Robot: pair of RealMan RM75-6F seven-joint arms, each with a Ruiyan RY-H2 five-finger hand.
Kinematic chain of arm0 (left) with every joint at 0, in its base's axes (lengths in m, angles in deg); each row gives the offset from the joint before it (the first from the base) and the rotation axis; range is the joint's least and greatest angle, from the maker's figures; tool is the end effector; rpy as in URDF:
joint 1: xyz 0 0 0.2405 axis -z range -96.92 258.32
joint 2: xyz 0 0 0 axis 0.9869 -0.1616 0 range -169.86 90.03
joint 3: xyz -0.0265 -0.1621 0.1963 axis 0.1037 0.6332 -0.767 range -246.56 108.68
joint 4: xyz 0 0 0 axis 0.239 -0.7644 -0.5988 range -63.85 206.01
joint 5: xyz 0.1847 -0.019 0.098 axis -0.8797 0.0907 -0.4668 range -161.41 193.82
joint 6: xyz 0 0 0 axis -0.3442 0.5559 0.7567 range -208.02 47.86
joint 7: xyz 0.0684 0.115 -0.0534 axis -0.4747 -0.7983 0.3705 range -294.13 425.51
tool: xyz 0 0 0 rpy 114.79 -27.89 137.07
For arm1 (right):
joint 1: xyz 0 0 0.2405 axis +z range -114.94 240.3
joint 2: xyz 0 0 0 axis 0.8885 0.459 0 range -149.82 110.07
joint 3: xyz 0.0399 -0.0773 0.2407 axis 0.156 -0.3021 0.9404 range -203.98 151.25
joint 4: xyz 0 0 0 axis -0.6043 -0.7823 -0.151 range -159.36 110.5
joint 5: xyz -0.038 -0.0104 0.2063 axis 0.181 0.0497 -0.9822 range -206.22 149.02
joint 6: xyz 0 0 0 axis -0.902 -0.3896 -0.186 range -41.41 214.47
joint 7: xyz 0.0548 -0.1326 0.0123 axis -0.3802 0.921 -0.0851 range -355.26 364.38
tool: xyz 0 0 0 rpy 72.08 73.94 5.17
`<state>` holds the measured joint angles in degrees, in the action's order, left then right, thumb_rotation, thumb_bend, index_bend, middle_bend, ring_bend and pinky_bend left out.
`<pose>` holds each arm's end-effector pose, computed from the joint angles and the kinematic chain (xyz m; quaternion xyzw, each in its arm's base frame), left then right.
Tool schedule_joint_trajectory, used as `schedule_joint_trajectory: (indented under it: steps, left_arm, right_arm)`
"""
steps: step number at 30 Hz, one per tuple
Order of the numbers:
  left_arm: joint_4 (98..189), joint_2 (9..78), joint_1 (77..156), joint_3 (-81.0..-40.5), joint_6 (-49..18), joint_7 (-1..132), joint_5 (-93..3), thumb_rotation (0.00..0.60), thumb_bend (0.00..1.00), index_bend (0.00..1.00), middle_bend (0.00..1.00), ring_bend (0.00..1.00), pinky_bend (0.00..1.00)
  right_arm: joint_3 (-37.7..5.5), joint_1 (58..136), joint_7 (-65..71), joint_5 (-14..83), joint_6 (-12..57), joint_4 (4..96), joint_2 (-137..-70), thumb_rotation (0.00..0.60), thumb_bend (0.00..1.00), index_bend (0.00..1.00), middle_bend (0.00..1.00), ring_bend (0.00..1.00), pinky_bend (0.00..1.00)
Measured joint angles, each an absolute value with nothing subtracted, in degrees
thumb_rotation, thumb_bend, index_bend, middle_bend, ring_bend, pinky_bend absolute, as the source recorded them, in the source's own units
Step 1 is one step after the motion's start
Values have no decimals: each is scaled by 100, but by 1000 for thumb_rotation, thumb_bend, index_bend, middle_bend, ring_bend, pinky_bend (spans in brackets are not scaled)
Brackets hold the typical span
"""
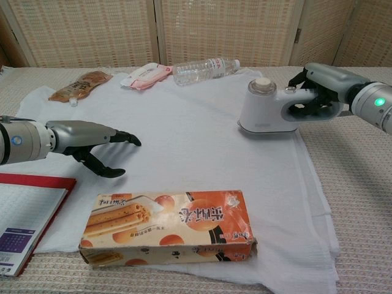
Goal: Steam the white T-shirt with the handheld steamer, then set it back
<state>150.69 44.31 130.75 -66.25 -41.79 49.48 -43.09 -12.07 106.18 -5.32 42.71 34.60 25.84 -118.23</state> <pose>-0.1793 0.3560 -0.0274 -0.8206 -0.3830 -0.2278 0.3578 -0.2158 -0.4185 -0.0004 0.6442 -0.4321 0.4235 0.4680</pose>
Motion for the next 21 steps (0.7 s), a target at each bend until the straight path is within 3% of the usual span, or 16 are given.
schedule_joint_trajectory:
  steps: [9,21]
  left_arm:
    - [15236,4358,13049,-6626,-4016,4897,-4372,289,393,116,98,19,0]
    - [15247,4471,13116,-6666,-4001,4683,-4207,297,392,118,98,19,0]
  right_arm:
    - [-896,11047,-580,4303,3454,2939,-11983,600,504,818,853,815,893]
    - [-782,11707,-273,4171,3896,1403,-13081,600,504,819,853,816,893]
